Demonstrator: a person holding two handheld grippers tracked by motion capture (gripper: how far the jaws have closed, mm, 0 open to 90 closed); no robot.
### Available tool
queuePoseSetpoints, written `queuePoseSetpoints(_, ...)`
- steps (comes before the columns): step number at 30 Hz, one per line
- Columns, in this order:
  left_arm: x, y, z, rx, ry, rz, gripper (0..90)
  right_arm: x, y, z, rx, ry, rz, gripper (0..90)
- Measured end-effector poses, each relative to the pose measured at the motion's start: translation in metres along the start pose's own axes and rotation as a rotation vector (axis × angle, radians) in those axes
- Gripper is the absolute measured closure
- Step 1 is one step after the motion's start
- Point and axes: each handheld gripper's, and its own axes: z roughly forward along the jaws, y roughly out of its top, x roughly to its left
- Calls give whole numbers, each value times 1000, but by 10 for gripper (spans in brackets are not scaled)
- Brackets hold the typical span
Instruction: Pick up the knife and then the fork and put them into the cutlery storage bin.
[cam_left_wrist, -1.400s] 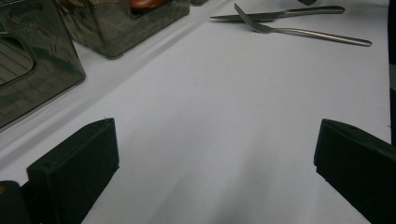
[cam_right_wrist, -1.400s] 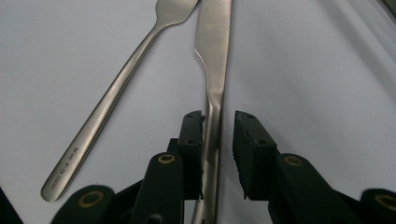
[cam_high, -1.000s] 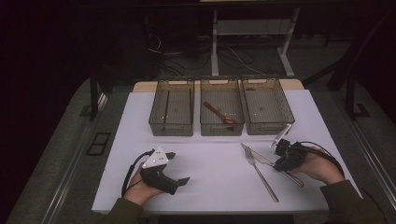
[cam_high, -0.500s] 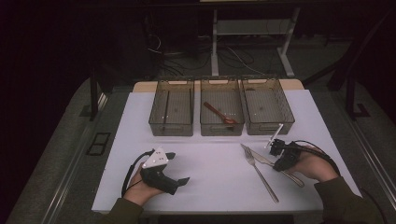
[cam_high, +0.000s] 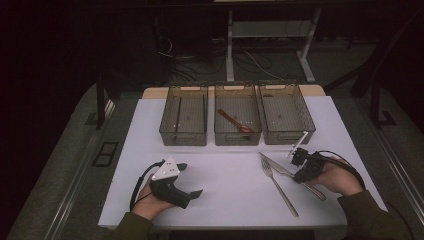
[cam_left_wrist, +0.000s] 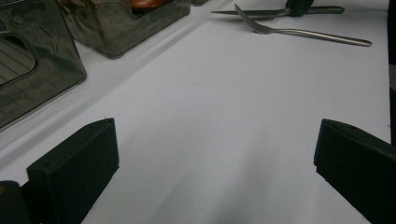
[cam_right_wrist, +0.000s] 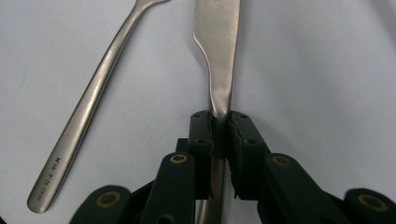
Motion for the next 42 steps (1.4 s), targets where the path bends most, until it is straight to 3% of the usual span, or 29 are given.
queuePoseSetpoints(12,0,0,0,0,-1,0,0,-16,-17,-12,-131,28,64,793)
queuePoseSetpoints(21,0,0,0,0,-1,0,0,-30,-31,-23,-266,38,120,795)
queuePoseSetpoints(35,0,0,-1,-3,0,-2,0,-42,-50,-35,-477,30,218,795)
queuePoseSetpoints(42,0,0,-1,-5,0,-4,0,-46,-56,-41,-581,11,243,795)
